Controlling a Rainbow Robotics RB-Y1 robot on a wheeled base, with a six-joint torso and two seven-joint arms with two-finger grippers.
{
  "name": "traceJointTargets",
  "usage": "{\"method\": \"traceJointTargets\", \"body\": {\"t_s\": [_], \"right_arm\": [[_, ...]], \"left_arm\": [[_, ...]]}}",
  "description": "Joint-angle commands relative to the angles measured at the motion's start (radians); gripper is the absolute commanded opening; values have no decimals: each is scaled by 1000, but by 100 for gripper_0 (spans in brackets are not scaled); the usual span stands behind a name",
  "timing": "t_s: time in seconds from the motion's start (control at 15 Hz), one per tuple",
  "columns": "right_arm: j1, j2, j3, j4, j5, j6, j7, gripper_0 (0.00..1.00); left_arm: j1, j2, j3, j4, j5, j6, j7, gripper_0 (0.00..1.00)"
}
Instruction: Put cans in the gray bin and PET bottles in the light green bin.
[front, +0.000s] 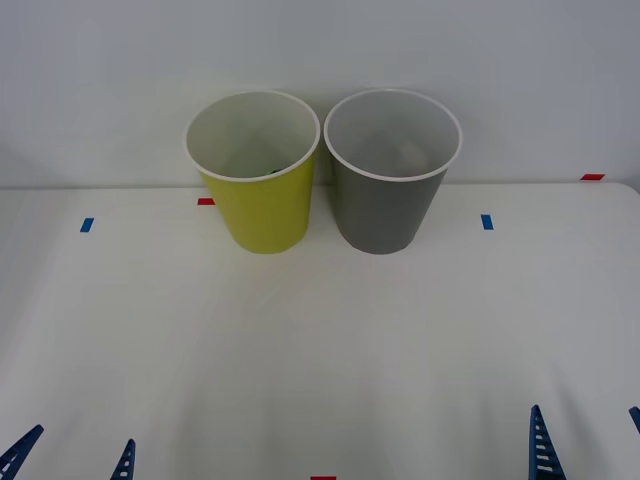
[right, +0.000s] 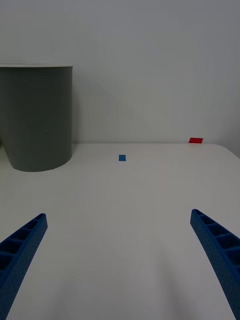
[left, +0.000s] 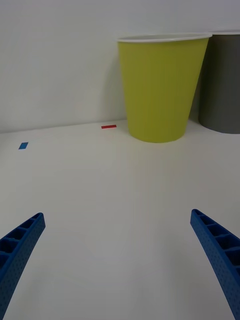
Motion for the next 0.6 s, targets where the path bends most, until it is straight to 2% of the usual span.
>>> {"method": "traceJointTargets", "body": {"t_s": [0.07, 0.6], "right_arm": [[0, 0, 0, 0, 0, 0, 0, 100], [0, 0, 0, 0, 0, 0, 0, 100]], "left_arm": [[24, -8, 18, 2, -16, -1, -2, 100], [29, -13, 21, 2, -33, -3, -4, 100]]}}
